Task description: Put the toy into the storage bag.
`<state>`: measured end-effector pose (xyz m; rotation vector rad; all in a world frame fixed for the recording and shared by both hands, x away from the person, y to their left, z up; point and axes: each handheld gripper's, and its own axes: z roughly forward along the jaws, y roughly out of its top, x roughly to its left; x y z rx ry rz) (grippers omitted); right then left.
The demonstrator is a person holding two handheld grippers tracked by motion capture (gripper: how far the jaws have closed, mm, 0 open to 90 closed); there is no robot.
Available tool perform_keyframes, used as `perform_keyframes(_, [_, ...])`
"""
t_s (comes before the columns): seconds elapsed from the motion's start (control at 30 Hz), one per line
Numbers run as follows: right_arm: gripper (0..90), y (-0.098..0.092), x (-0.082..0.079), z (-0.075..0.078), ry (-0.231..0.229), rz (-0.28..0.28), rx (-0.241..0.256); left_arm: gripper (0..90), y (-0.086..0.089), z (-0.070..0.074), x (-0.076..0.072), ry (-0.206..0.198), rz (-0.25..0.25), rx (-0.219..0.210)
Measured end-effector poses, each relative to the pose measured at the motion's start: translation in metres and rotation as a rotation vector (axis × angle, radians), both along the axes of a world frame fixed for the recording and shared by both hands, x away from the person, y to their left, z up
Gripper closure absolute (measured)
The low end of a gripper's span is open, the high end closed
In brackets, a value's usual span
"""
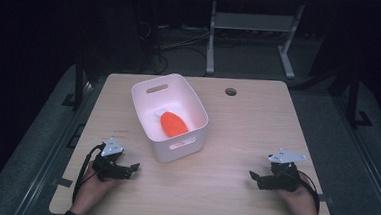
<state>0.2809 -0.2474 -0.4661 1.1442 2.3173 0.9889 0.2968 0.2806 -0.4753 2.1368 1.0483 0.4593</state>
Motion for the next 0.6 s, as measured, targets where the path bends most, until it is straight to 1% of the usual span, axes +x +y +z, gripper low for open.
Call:
perform_keyframes(0.07, [6.3, -0.002, -0.001, -0.006, 0.013, -0.003, -0.026, 13.0, 0.0, 0.0, 0.0, 0.0, 0.0, 0.001])
perform_keyframes(0.17, [4.9, -0.005, -0.002, -0.012, 0.034, -0.01, -0.034, 13.0, 0.0, 0.0, -0.001, -0.001, 0.0, -0.001])
perform_keyframes(0.23, [4.5, -0.007, -0.003, -0.014, 0.04, -0.012, -0.017, 13.0, 0.0, 0.0, -0.001, -0.001, 0.001, -0.002])
perform_keyframes(0.3, [4.1, -0.007, -0.002, -0.014, 0.041, -0.01, -0.01, 13.0, 0.0, 0.0, -0.001, 0.0, 0.001, -0.001])
perform_keyframes(0.37, [3.0, -0.008, -0.002, -0.017, 0.059, -0.005, 0.024, 13.0, 0.0, 0.0, -0.001, 0.0, 0.0, -0.001])
perform_keyframes(0.6, [3.0, -0.008, -0.002, -0.017, 0.06, -0.004, 0.024, 13.0, 0.0, 0.0, -0.001, 0.0, 0.001, 0.0])
